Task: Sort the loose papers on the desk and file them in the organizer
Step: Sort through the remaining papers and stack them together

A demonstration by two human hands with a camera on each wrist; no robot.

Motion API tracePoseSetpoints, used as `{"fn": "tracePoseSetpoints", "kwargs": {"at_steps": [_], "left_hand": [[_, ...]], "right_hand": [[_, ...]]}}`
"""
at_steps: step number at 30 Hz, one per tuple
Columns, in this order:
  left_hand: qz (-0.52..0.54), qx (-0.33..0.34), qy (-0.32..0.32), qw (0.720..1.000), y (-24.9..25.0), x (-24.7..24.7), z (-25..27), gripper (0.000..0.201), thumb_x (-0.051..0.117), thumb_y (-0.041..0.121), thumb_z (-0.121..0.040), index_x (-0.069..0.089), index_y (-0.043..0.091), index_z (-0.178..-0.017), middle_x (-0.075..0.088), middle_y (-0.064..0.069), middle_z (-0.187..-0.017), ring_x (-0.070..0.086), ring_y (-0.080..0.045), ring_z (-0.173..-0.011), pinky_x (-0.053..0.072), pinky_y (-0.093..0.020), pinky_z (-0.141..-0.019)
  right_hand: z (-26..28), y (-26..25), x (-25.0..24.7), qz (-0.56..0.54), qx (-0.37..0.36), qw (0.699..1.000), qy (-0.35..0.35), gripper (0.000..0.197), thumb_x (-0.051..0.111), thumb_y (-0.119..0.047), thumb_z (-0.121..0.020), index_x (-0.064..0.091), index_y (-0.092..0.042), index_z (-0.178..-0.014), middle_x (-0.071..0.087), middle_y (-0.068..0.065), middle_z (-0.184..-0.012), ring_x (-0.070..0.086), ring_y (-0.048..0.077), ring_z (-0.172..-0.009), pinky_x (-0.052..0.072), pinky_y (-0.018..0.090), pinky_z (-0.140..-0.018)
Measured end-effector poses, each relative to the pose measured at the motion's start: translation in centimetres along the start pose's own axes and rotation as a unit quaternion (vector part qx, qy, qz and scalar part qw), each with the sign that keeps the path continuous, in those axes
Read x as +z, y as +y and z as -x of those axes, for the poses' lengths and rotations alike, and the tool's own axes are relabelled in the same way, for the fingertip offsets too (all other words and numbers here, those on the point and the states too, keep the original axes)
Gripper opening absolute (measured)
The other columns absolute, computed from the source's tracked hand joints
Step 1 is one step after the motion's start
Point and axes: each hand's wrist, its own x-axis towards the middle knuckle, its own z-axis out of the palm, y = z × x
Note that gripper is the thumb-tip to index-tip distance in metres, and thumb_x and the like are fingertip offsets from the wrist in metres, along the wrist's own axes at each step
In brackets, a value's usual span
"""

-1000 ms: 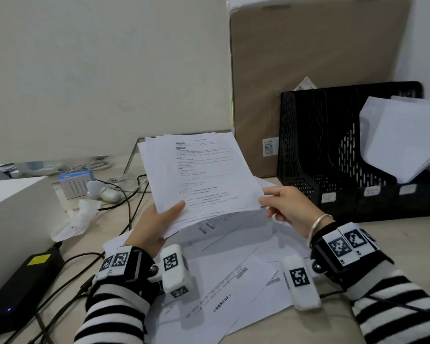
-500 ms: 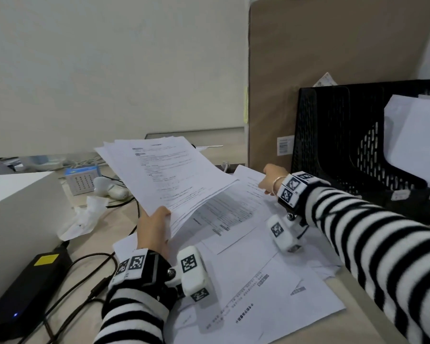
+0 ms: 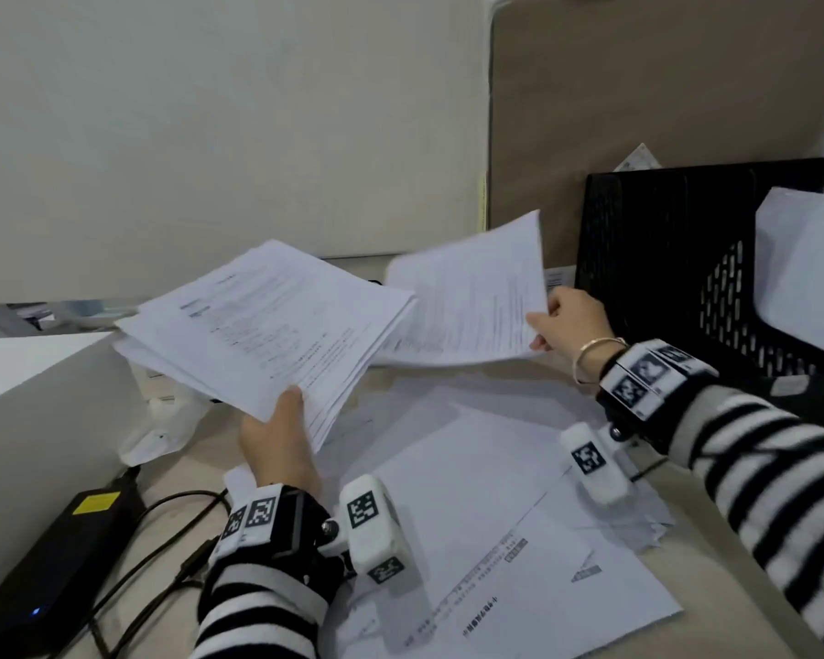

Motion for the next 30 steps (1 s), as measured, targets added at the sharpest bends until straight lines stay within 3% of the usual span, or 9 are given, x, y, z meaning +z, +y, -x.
{"fn": "tracePoseSetpoints", "kwargs": {"at_steps": [3,6,11,15,18,21,23,26,30], "left_hand": [[0.0,0.032,0.018,0.999,0.0,0.1,0.0,0.041,0.063,0.015,-0.089,0.057,0.008,-0.128,0.065,-0.001,-0.119,0.062,-0.019,-0.106,0.049,-0.032,-0.094],[-0.048,0.038,0.002,0.998,-0.1,0.3,0.3,0.039,0.058,0.01,-0.091,0.055,0.005,-0.13,0.064,-0.006,-0.12,0.061,-0.023,-0.107,0.047,-0.03,-0.09],[-0.141,0.016,-0.118,0.983,-0.8,0.9,1.0,0.044,0.05,0.016,-0.089,0.054,0.02,-0.133,0.067,-0.003,-0.121,0.065,-0.027,-0.106,0.053,-0.048,-0.092],[-0.159,-0.013,-0.207,0.965,-0.6,2.5,2.7,0.033,0.043,0.027,-0.101,0.052,0.015,-0.131,0.063,-0.003,-0.124,0.065,-0.019,-0.103,0.054,-0.022,-0.071],[-0.11,-0.07,-0.266,0.955,-0.7,3.7,4.3,0.048,0.041,0.051,-0.098,0.054,0.018,-0.13,0.067,0.004,-0.118,0.066,-0.01,-0.101,0.053,-0.019,-0.07],[-0.104,-0.08,-0.288,0.948,-1.5,4.0,4.7,0.045,0.057,0.034,-0.094,0.054,0.011,-0.133,0.07,-0.001,-0.119,0.069,-0.017,-0.104,0.056,-0.03,-0.081],[-0.127,-0.064,-0.283,0.948,-1.8,3.8,4.7,0.033,0.059,0.012,-0.095,0.057,0.006,-0.127,0.069,-0.008,-0.119,0.068,-0.023,-0.105,0.054,-0.038,-0.09],[-0.126,-0.033,-0.272,0.953,-2.0,3.5,4.2,0.029,0.058,0.008,-0.095,0.058,0.007,-0.123,0.07,-0.004,-0.112,0.068,-0.019,-0.101,0.054,-0.033,-0.085],[-0.073,-0.045,-0.276,0.957,-1.9,3.4,4.0,0.033,0.056,0.008,-0.095,0.055,0.005,-0.128,0.069,-0.008,-0.118,0.068,-0.021,-0.106,0.056,-0.031,-0.086]], "right_hand": [[3.7,0.0,-2.4,-0.213,0.039,0.976,0.024,0.013,0.055,-0.002,-0.09,0.051,-0.006,-0.079,0.063,0.011,-0.07,0.065,0.01,-0.048,0.053,0.019,-0.046],[7.6,0.2,-3.5,-0.415,0.115,0.903,-0.009,0.013,0.048,0.004,-0.093,0.047,-0.004,-0.082,0.063,0.016,-0.078,0.071,0.017,-0.055,0.054,0.018,-0.048],[10.5,0.4,-2.5,-0.56,0.156,0.803,-0.135,0.019,0.041,0.003,-0.098,0.05,-0.004,-0.083,0.067,0.011,-0.066,0.074,0.024,-0.07,0.057,0.019,-0.053],[11.7,0.2,-1.1,-0.578,0.209,0.757,-0.221,0.011,0.037,-0.004,-0.101,0.047,-0.001,-0.101,0.057,0.023,-0.072,0.074,0.028,-0.082,0.06,0.024,-0.064],[12.6,0.0,-0.3,-0.568,0.226,0.761,-0.216,0.023,0.039,-0.004,-0.101,0.044,-0.005,-0.078,0.035,0.005,-0.064,0.074,0.026,-0.075,0.059,0.021,-0.061],[13.1,-0.1,-0.1,-0.546,0.221,0.779,-0.213,0.026,0.043,-0.004,-0.1,0.045,-0.006,-0.074,0.041,0.006,-0.061,0.074,0.024,-0.071,0.058,0.02,-0.056],[13.3,0.1,-0.4,-0.465,0.215,0.83,-0.219,0.022,0.049,-0.01,-0.098,0.055,-0.002,-0.079,0.059,0.007,-0.063,0.071,0.015,-0.059,0.05,0.017,-0.043],[12.7,1.1,-0.8,-0.354,0.204,0.893,-0.187,0.016,0.061,-0.026,-0.091,0.061,-0.01,-0.092,0.067,0.001,-0.072,0.061,0.008,-0.052,0.039,0.017,-0.042],[11.7,1.7,-1.3,-0.394,0.243,0.864,-0.199,0.064,0.076,-0.049,-0.072,0.053,-0.009,-0.117,0.061,0.006,-0.103,0.068,0.017,-0.083,0.053,0.027,-0.058]]}}
